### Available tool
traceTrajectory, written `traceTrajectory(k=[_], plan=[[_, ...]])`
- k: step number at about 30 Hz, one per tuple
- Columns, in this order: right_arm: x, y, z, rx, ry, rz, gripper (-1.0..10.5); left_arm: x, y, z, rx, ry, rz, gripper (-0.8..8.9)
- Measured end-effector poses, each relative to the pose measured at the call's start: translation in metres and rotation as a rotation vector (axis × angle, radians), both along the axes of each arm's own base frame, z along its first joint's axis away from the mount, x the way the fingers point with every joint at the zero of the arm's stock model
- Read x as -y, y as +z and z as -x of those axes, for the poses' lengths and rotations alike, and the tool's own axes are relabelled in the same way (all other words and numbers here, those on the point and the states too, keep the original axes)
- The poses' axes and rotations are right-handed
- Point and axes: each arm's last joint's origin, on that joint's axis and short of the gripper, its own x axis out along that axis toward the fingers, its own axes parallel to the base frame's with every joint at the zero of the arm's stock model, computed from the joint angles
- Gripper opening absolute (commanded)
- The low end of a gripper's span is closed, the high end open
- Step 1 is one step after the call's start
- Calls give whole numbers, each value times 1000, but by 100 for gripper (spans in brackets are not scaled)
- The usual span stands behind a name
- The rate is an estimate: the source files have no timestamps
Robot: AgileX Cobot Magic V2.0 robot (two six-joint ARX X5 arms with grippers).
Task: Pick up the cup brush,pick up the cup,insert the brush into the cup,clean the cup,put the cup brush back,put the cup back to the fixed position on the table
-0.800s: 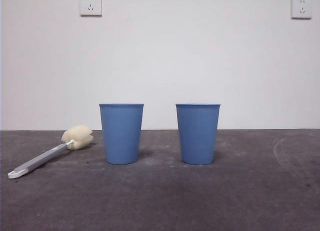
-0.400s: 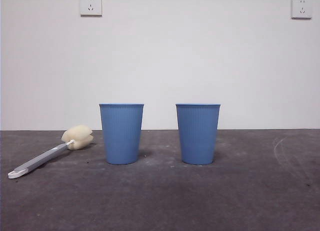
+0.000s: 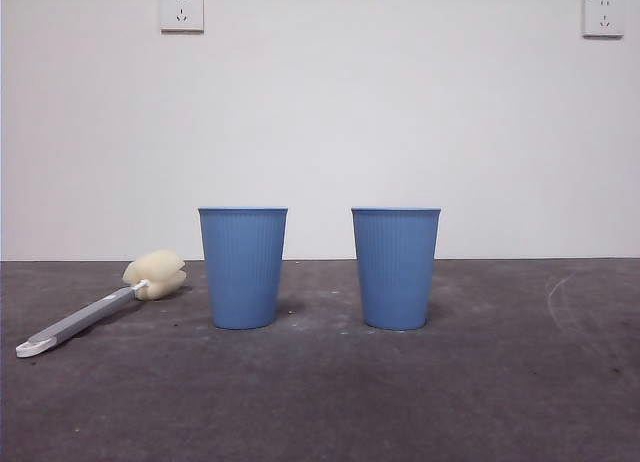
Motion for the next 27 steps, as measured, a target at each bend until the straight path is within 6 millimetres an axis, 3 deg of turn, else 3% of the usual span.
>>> traceTrajectory(k=[4,7,12,19,27], plan=[[6,12,-3,218,-43,-47,2,0,-1,0,-11,0,1,-3],[15,6,-1,386,-43,-134,2,0,-2,-1,-20,0,2,-3],[34,-38,2,572,-152,-174,1,0,-3,-2,-37,0,4,-3],[52,-113,5,648,-307,-141,1,0,-5,-3,-65,0,6,-3],[62,-135,8,678,-395,-106,2,0,-8,-4,-98,0,8,-3]])
